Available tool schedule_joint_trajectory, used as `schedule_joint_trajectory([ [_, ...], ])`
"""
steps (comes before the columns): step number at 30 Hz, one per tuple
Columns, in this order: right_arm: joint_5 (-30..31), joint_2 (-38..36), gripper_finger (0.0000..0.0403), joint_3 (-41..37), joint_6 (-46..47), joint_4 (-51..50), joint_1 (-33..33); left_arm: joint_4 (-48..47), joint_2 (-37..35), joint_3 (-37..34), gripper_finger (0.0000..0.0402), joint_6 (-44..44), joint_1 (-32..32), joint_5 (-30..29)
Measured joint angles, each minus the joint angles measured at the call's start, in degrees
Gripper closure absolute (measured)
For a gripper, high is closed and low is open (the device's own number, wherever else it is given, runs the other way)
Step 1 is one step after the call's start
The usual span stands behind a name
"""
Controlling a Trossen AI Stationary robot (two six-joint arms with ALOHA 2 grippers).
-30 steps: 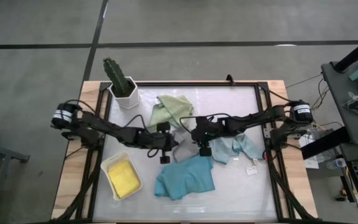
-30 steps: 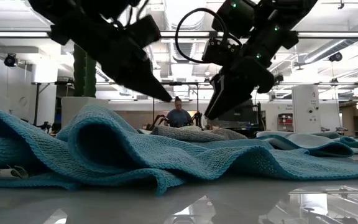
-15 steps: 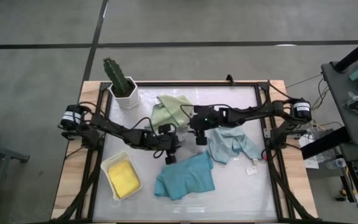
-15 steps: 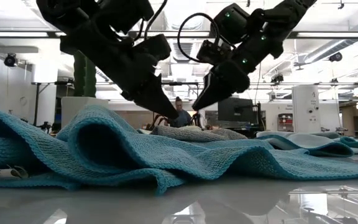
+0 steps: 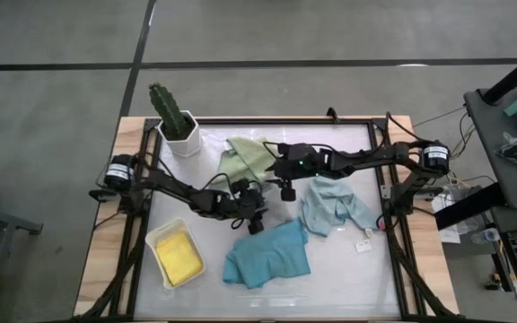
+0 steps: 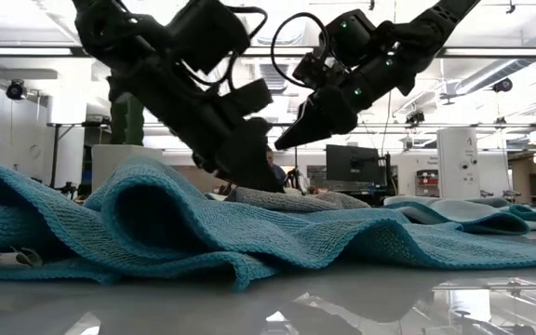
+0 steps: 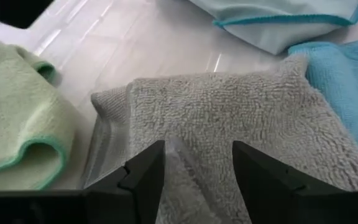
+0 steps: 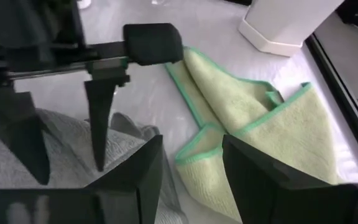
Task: Fold microfiber towels
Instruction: Fold the gray microfiber towel
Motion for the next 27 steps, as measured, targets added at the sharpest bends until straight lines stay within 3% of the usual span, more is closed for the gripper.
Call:
schedule_joint_trajectory([
  [10, 0.05, 0.0, 0.0257, -0.85, -0.66, -0.28, -1.46, -7.95, 5.63, 7.71, 0.0228, -0.08, 1.21, 0.03],
  [27, 0.11, 0.0, 0.0264, -1.38, -0.75, -0.75, -2.11, -14.21, 5.47, 8.07, 0.0228, -1.73, 3.02, -0.38],
])
